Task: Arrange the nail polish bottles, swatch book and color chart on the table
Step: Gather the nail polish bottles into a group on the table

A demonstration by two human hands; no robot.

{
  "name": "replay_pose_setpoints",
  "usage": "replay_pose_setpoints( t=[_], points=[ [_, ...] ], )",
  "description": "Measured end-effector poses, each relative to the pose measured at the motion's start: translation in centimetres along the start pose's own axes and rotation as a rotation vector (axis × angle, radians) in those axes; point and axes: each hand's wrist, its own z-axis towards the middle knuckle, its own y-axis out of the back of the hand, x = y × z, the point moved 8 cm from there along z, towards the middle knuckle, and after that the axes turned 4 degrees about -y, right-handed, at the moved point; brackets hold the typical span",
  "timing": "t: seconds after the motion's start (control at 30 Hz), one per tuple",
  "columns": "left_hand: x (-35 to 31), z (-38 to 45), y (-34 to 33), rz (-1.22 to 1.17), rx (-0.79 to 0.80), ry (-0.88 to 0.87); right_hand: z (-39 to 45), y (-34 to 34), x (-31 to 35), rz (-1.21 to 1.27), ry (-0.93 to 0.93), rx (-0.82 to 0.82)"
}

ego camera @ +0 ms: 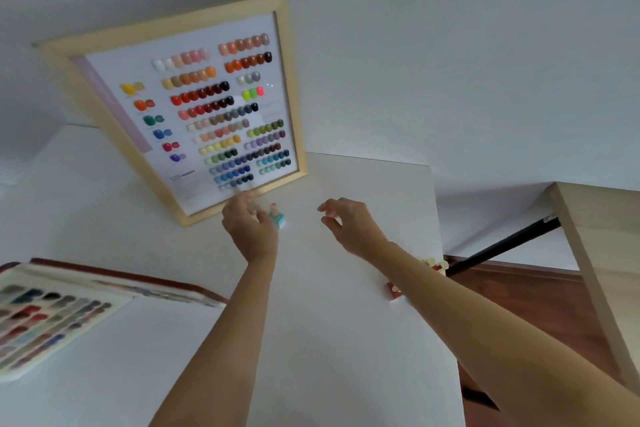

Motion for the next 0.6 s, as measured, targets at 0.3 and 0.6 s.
replay_pose_setpoints(
  t=[0.3, 0.6],
  points=[
    [2.3, 1.5, -1.9, 0.088, 0.145, -0.028, 4.4, -7.0, 4.6, 0.008, -0.014, 0.118],
    [3.0, 0.2, -1.4, 0.078, 0.132, -0.029, 5.3, -8.8, 4.8, -0.078, -0.001, 0.082]
  ],
)
